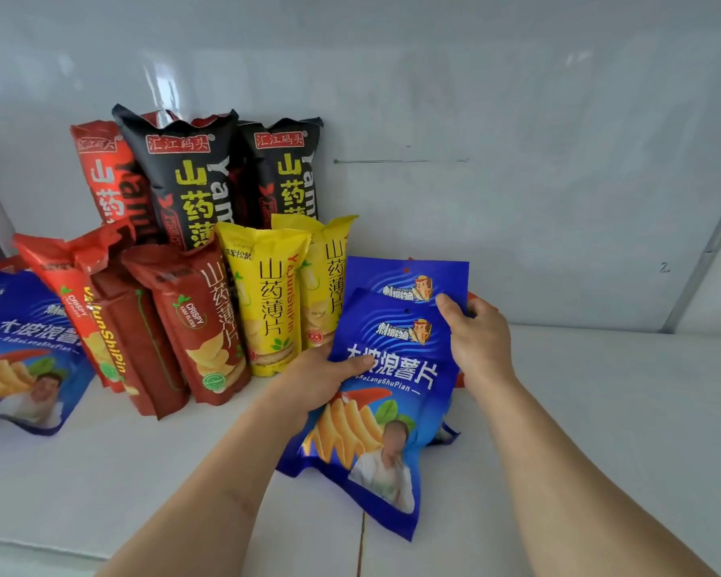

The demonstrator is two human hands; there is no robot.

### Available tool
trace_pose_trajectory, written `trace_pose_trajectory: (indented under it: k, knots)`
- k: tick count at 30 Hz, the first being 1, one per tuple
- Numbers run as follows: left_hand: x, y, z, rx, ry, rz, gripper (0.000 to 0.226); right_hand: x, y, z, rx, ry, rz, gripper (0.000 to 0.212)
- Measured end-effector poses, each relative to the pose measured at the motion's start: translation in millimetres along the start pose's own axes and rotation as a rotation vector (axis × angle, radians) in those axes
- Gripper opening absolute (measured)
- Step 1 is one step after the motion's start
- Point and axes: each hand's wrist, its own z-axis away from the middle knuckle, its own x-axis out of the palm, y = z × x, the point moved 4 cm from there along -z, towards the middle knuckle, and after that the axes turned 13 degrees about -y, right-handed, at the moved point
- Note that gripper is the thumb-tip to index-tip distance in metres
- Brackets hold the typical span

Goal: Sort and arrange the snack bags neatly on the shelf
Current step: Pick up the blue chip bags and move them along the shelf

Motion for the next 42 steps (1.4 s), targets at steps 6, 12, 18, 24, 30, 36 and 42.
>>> trace_pose_trajectory:
  k: [6, 12, 18, 24, 30, 36, 42]
  knots:
    - [4, 5, -7, -0.012, -0.029, 0.105, 0.041, -2, 6, -9, 0.031, -0.049, -0.04, 0.031]
    - [-1, -2, -15, -0.018, 0.016, 0.125, 0.032, -22, 10, -21, -0.003, 0.143, 0.096, 0.037]
    - [-2, -3, -17, 0.001, 0.035, 0.149, 0.026, -25, 35, -28, 0.26, 0.08, 0.056, 0.098]
    - [-1, -4, -17, 0.009, 0.038, 0.164, 0.028, -26, 31, -35, 0.25, -0.011, -0.081, 0.063]
    - [-1, -1, -18, 0.001, 0.046, 0.125, 0.03, -26, 19, -38, 0.3, -0.124, -0.183, 0.074]
    - [1, 6, -26, 0.044, 0.066, 0.019, 0.026, -21, 5, -31, 0.223, -0.269, -0.273, 0.071]
    - [1, 6, -29, 0.08, 0.113, -0.113, 0.026, -22, -4, -23, 0.173, -0.337, -0.194, 0.056]
